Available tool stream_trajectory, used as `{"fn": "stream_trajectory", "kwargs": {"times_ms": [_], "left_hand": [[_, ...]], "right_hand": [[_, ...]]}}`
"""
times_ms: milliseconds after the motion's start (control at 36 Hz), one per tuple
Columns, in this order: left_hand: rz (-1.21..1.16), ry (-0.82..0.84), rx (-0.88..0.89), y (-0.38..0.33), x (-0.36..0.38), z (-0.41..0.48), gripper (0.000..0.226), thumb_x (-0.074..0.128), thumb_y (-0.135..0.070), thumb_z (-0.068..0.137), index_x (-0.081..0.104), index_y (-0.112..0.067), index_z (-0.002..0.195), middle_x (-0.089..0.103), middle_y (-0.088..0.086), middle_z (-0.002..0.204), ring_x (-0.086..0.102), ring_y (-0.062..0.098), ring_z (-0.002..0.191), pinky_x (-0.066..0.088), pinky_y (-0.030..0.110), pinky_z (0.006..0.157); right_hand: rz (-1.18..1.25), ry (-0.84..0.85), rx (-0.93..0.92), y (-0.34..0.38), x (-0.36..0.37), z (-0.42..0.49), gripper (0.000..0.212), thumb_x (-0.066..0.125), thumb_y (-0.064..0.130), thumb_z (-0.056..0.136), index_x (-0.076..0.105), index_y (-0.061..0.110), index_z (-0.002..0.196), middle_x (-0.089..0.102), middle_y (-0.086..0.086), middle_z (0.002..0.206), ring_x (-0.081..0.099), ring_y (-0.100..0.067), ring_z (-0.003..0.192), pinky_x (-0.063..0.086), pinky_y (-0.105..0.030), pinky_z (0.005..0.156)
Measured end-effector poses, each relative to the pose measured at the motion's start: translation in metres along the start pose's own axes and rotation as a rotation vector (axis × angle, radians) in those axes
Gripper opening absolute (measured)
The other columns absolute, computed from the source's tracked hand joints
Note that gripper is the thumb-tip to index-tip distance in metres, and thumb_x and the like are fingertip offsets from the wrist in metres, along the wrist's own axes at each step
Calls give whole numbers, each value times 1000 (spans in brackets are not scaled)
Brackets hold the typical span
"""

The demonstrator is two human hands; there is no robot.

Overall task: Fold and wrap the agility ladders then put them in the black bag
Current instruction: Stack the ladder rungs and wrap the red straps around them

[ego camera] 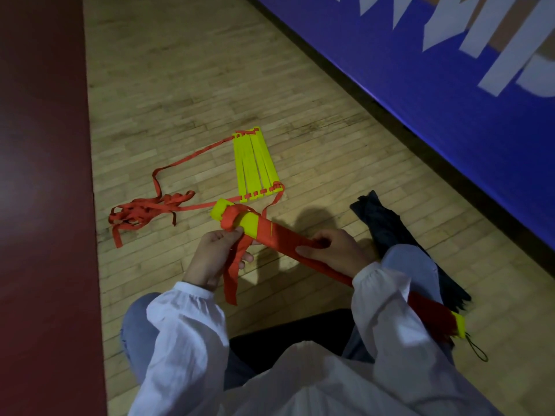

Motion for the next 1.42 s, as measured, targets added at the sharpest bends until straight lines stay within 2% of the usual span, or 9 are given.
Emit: {"fn": "stream_trajectory", "kwargs": {"times_ms": [222, 417, 528, 722, 861, 1000, 1194, 1278, 1417], "left_hand": [[-8, -20, -132, 13, 5, 1, 44, 41, -31, 102, 63, 4, 86, 73, 10, 69, 59, 15, 40, 43, 18, 35], [-26, -4, -191, 16, 9, 2, 61, 26, -47, 101, 63, 1, 92, 73, 13, 75, 57, 16, 40, 40, 17, 36], [-4, -43, -175, 13, 9, 2, 53, 39, -44, 98, 63, 4, 101, 70, 22, 91, 57, 17, 40, 40, 18, 36], [32, -186, -116, 11, 10, 1, 38, 57, -40, 93, 63, -4, 82, 71, 17, 73, 56, 16, 36, 40, 18, 35], [41, -194, -81, 12, 9, -2, 37, 55, -36, 95, 61, -4, 78, 69, 19, 75, 55, 15, 35, 38, 17, 34], [75, -195, -94, 13, 6, -1, 34, 52, -32, 97, 60, -4, 80, 71, 15, 70, 54, 16, 35, 38, 17, 34], [97, -173, -118, 16, 4, -1, 33, 48, -29, 98, 60, -1, 84, 71, 14, 68, 54, 17, 35, 37, 17, 33], [84, -148, -116, 15, 5, -3, 34, 46, -28, 99, 60, 0, 86, 71, 13, 68, 53, 16, 35, 37, 17, 32], [80, -106, -111, 13, 5, -6, 34, 46, -30, 99, 60, -2, 86, 72, 13, 71, 55, 16, 36, 40, 17, 34]], "right_hand": [[6, -75, -18, 6, -3, -3, 43, 84, 44, 65, 65, 13, 86, 68, 0, 85, 64, -16, 81, 50, -35, 75], [-69, -108, -33, 6, 0, -2, 43, 86, 45, 59, 52, 21, 71, 61, 8, 70, 59, -11, 68, 50, -35, 68], [-76, -94, -51, 10, 1, -4, 42, 87, 39, 62, 50, 20, 70, 56, 10, 64, 54, -6, 60, 39, -19, 53], [-120, -57, -85, 15, 13, -5, 43, 85, 27, 66, 43, 22, 66, 62, 1, 74, 59, -17, 72, 48, -37, 70], [-123, -35, -103, 14, 16, -3, 43, 85, 28, 66, 43, 20, 69, 58, 2, 72, 55, -17, 71, 46, -37, 69], [-72, 112, -92, 10, 21, -2, 40, 83, 41, 69, 50, 20, 75, 55, 3, 74, 52, -15, 71, 39, -32, 68], [-73, 226, 5, 1, 17, -4, 60, 49, 71, 81, 67, 16, 98, 64, 2, 86, 60, -13, 80, 42, -27, 74], [-26, 285, 10, 0, 21, -6, 60, 48, 63, 87, 70, 10, 107, 70, -6, 90, 64, -15, 76, 45, -23, 72], [69, 286, 22, -3, 24, -6, 55, 52, 50, 93, 68, 0, 107, 66, -5, 79, 58, -7, 59, 44, -8, 54]]}}
Point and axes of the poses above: each hand's wrist, its own z-axis towards the middle knuckle, its own x-axis out of the palm, y = z × x, the point moved 6 cm from there along z, towards the middle knuckle
